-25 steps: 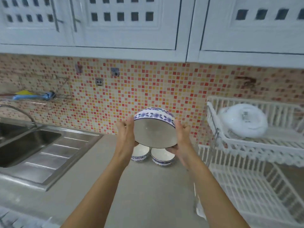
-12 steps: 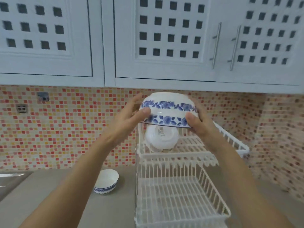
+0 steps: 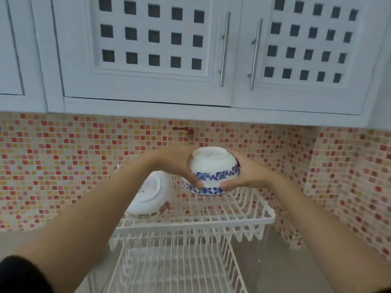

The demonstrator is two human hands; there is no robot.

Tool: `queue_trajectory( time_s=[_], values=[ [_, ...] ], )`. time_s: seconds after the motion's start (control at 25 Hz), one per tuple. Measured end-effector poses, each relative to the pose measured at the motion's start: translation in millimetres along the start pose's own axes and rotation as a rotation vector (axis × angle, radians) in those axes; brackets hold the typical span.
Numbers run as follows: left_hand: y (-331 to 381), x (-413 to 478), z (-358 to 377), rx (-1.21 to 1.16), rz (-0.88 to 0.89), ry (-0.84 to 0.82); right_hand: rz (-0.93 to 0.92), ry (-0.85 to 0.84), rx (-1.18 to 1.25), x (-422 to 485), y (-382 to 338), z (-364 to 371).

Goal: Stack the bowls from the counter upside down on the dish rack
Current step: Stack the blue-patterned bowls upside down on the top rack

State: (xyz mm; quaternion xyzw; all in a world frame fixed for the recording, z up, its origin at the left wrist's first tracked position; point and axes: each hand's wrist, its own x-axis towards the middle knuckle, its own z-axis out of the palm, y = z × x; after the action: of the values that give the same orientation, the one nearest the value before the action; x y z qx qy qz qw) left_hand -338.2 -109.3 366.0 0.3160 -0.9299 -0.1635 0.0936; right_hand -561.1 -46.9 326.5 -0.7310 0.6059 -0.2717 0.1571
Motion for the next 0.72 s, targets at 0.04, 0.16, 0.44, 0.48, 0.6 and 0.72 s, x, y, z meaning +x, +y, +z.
queue_trajectory(
  time_s=[0.04, 0.16, 0.44, 0.48, 0.6, 0.72],
  values=[
    [0.4, 12.2, 8.5, 0.026, -0.031, -0.044, 0.016, -0.04, -0.032, 7.9, 11.3, 1.9],
    [-5.4, 45.9, 33.2, 0.157, -0.123, -0.113, 0.062, -0.114, -0.221, 29.2, 39.6, 8.5],
    [-16.0, 79.5, 62.7, 0.384, -0.331, -0.276, 0.173, -0.297, -0.511, 46.4, 52.0, 29.2],
    [-16.5, 79.9, 64.4, 0.384, -0.338, -0.26, 0.172, -0.304, -0.546, 47.3, 52.5, 31.1],
    [-16.0, 81.5, 67.2, 0.372, -0.39, -0.226, 0.185, -0.296, -0.625, 53.8, 51.3, 28.7],
    [-5.4, 81.9, 64.9, 0.388, -0.372, -0.196, 0.193, -0.276, -0.652, 51.6, 42.7, 22.5]
  ],
)
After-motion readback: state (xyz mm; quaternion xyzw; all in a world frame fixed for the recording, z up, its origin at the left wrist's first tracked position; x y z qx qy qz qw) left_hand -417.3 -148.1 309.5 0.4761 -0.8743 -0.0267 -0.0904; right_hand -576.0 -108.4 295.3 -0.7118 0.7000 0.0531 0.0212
